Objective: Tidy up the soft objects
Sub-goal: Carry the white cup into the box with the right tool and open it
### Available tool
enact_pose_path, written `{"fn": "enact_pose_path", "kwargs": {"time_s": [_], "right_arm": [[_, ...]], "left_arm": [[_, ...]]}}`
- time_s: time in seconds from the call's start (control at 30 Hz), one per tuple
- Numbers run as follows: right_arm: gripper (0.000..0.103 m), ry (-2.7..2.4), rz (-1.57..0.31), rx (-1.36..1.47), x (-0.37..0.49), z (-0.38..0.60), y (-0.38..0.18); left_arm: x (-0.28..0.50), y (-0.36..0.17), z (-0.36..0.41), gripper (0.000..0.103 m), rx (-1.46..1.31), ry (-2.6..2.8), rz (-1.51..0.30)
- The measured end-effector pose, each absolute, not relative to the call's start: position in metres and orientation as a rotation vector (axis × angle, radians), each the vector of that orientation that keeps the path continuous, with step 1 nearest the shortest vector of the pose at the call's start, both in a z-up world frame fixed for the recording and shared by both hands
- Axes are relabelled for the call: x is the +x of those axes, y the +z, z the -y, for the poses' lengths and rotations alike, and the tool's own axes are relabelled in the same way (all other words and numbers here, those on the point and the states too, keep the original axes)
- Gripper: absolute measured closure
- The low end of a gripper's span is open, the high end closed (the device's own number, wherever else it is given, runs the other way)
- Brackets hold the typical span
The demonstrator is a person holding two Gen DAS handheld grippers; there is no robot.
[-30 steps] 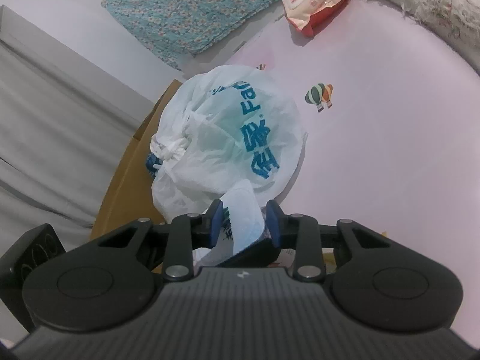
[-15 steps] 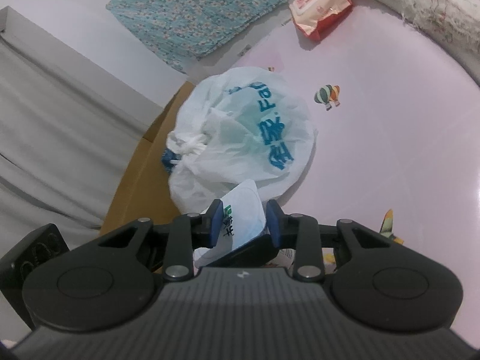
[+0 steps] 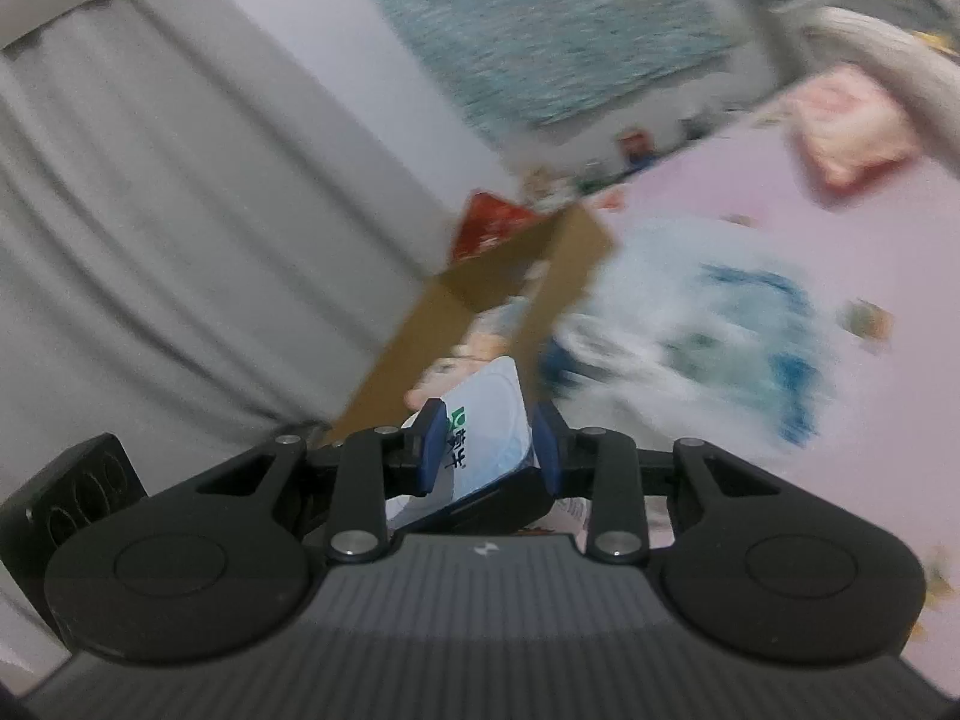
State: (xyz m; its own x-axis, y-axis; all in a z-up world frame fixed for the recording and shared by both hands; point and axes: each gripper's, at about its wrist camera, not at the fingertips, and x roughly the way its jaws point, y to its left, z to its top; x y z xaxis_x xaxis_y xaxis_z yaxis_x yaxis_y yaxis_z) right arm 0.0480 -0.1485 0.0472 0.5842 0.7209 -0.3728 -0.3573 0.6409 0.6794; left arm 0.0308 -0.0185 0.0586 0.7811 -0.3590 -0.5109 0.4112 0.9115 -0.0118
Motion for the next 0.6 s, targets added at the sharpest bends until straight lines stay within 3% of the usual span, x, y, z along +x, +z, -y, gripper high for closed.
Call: {"fn": "enact_pose_path", "kwargs": {"time_s": [0.3,0.6], "right_arm": [[0.072,0.902,-0.815,0.481,0.130,0.037,0.080],[0.070,0.942,-1.071,0.342,0.177,-0.035,0.049]], "left_arm": [[0.065,0.089,-0.081,0.048,-0.033,-0.206,-0.580],[0.102,0.050,-0.147,0.048,-0.236,-0.130,-0.765]]}}
